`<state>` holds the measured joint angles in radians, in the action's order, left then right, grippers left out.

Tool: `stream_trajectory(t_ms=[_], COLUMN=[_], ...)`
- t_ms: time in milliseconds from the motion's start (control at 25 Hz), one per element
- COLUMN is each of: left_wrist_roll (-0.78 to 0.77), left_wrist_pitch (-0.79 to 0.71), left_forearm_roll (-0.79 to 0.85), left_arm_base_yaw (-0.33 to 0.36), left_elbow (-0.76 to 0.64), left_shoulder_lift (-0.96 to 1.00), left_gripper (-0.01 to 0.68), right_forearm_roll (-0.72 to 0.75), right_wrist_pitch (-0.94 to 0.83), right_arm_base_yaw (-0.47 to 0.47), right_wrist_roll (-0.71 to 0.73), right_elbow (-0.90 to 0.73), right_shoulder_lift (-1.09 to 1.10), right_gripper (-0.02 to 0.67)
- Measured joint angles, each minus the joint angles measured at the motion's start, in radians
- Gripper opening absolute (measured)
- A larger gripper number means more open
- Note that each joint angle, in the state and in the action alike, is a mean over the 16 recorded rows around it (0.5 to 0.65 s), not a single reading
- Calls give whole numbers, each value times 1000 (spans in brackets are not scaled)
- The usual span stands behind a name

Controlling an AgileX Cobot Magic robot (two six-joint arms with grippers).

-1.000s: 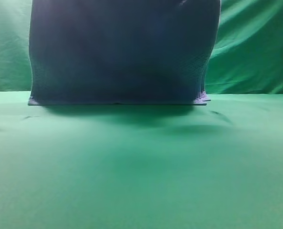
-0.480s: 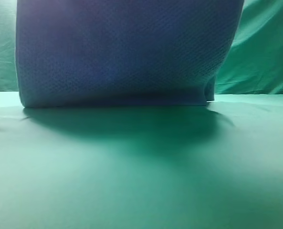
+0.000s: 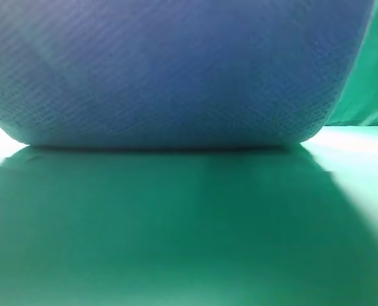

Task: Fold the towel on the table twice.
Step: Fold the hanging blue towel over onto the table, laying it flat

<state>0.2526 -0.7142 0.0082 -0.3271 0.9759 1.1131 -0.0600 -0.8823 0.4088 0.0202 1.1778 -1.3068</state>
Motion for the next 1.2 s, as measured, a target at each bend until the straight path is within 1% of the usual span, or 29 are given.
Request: stream_trajectory(t_ms=[320, 480, 640, 760, 920, 1040, 1200], left_wrist_roll=[-1, -2, -3, -3, -3, -3, -2], left_wrist_pitch=[-17, -27, -10, 25, 97, 158, 223], left_forearm_roll=[-124, -177, -211, -221, -204, -171, -118], left_arm_base_yaw=[0, 0, 0, 0, 0, 0, 0], left_elbow=[-305, -409, -475, -495, -475, -431, -338], left_shoulder_lift=[-268, -359, -404, -392, -309, -206, -32], left_gripper=[0, 0, 0, 0, 0, 0, 0], right_forearm_roll=[-22, -29, -16, 12, 71, 122, 180], right_wrist_pitch=[19, 24, 44, 65, 97, 124, 157], right_arm_base_yaw=[122, 168, 196, 204, 202, 189, 156], right_wrist_roll=[-81, -125, -174, -210, -243, -259, -265], right_elbow=[-294, -391, -452, -468, -446, -403, -323], right_shoulder_lift=[201, 264, 290, 281, 223, 148, 20], right_gripper=[0, 0, 0, 0, 0, 0, 0])
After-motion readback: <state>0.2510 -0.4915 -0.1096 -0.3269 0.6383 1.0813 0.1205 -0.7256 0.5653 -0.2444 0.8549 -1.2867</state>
